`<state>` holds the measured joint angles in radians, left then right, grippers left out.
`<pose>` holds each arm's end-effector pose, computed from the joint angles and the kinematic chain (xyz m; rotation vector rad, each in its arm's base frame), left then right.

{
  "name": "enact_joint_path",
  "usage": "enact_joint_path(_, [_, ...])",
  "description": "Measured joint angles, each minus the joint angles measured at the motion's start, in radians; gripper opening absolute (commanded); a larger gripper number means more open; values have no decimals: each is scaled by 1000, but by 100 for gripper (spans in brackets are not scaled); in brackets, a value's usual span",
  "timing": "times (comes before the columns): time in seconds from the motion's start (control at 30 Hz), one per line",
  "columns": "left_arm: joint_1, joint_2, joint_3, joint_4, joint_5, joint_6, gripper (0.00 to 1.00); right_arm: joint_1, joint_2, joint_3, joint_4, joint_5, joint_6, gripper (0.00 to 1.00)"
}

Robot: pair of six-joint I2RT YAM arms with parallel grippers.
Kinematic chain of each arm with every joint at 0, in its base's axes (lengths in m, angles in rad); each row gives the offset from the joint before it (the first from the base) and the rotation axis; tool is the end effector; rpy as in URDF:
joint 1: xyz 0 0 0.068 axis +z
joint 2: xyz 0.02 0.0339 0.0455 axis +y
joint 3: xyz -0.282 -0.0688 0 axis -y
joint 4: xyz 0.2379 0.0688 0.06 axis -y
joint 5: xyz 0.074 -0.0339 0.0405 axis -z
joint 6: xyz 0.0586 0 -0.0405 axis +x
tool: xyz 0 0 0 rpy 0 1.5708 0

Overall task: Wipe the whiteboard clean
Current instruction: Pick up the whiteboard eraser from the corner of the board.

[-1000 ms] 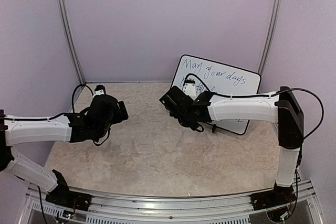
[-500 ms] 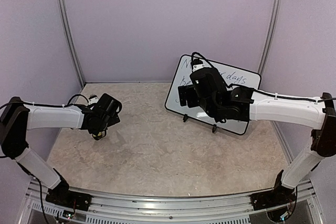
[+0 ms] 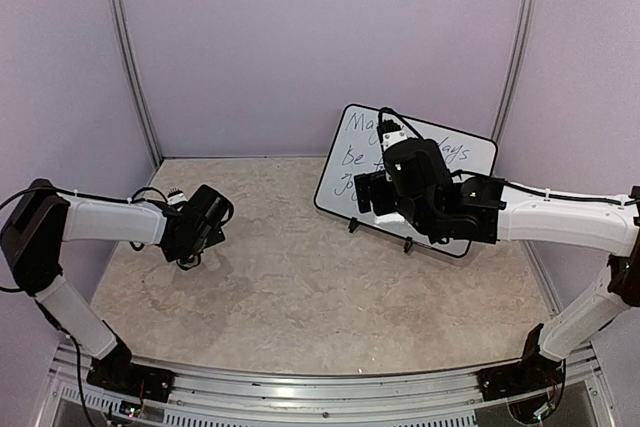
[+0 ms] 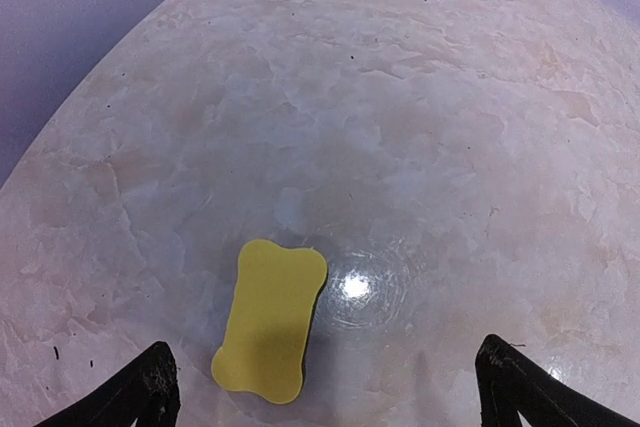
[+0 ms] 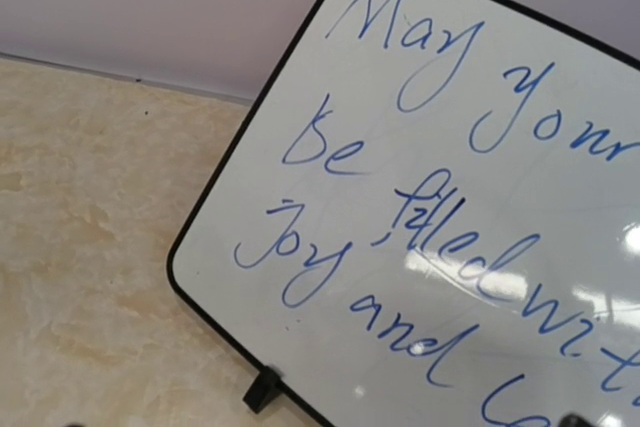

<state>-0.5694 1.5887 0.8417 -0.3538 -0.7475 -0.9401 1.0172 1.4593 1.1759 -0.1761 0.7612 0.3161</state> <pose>0.2685 -0.1246 0.1735 -0.6331 2.2103 0.2785 0.2122 0.2664 0.3332 -0.2030 1.8889 0.1281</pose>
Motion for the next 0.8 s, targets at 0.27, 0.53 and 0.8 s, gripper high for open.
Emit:
enact_joint_path(0.27, [39,-5,-12,6,3,11,99,0,-1,-10,-9,-2,14,99])
enact_joint_path(0.53, [93,-5,-54,69,110,79,99,0,-1,-16,-15,-4,18,99])
enact_joint_path(0.8, [177,-17,-48,31,231,164,99,0,1,-15,-11,-27,-8,99])
